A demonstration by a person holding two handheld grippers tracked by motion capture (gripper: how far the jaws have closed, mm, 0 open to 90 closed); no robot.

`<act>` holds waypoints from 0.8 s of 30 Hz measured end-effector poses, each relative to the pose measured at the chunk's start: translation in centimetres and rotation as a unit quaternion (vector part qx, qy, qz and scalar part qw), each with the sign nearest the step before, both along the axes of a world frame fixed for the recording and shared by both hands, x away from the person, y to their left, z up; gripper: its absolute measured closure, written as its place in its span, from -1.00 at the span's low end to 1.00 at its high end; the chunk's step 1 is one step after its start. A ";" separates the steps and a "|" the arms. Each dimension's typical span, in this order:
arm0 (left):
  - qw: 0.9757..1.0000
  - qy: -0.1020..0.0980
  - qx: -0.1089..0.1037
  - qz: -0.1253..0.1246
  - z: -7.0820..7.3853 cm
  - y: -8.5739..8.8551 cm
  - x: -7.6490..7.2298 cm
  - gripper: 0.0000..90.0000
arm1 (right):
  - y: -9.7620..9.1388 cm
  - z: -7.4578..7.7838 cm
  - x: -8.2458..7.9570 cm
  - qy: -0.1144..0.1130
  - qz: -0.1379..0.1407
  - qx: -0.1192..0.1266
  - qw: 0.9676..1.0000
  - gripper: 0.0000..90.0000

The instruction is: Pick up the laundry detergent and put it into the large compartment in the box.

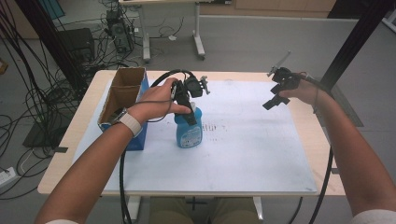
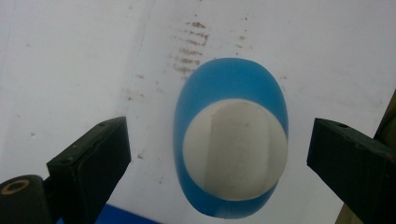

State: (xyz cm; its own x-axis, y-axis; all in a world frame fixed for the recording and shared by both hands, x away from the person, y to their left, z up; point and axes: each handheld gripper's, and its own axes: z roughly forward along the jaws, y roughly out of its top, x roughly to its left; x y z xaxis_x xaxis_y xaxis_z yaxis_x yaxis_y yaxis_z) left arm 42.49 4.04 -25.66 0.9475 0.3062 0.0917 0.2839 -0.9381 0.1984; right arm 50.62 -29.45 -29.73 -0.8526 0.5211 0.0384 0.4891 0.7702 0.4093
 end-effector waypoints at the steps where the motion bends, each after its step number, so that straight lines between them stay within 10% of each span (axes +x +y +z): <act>1: 1.000 0.001 0.000 0.000 0.0 0.0 0.0 -0.86 | 0.0 0.0 0.0 0.000 0.000 0.000 1.000 -0.86; 24: 1.000 -0.001 -0.002 -0.002 0.0 0.0 -0.1 -0.86 | 0.0 0.1 0.0 -0.001 0.001 0.000 1.000 -0.86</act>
State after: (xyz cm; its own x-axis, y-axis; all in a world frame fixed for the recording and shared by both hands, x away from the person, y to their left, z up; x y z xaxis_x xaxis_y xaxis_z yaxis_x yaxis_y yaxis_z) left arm 42.41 3.99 -25.63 0.9487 0.3023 0.0930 0.2792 -0.9386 0.2026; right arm 50.58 -29.40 -29.61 -0.8533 0.5201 0.0369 0.4876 0.7711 0.4095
